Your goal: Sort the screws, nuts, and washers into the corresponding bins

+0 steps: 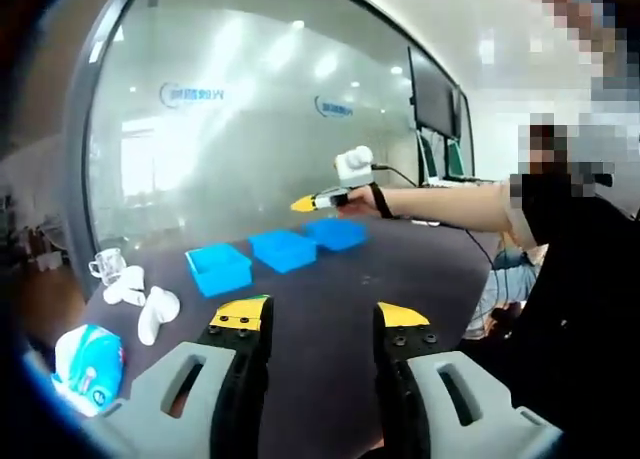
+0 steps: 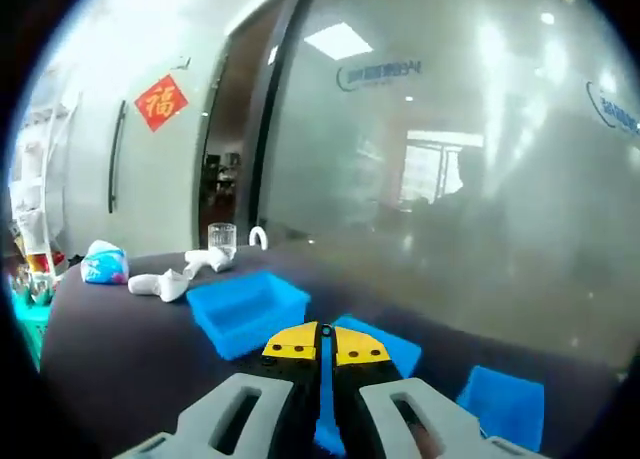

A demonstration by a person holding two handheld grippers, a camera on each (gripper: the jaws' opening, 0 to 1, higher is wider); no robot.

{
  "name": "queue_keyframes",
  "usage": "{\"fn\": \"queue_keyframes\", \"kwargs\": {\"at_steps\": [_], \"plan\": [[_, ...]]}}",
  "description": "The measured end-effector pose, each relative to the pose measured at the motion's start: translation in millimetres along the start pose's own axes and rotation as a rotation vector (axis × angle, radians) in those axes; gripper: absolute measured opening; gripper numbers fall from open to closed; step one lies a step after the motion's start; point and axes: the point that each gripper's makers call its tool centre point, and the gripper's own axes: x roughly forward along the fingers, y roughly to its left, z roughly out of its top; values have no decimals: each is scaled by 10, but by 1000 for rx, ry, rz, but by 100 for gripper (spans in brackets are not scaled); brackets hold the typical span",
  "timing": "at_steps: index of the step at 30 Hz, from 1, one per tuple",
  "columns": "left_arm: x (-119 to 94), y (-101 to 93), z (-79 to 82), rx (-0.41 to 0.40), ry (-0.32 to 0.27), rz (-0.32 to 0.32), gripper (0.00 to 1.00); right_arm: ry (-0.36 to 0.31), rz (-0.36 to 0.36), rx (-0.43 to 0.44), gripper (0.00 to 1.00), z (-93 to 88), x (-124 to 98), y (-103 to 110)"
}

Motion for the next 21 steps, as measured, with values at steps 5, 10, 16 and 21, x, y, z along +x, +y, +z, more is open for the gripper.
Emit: {"fn": "queue_keyframes", "kwargs": {"at_steps": [5,10,16,21], "plan": [[-13,6,9,-6,-3,4,39,12,0,23,1,31,132,-8],[-23,11,3,-8,0,9,40,24,-7,-32,1,44,210,24],[-32,8,17,-11,-2,11,40,39,-19,-16,1,19,259,-11],[-63,10,47,-7,-5,12,40,37,-22,13,3,17,213,-33]]}}
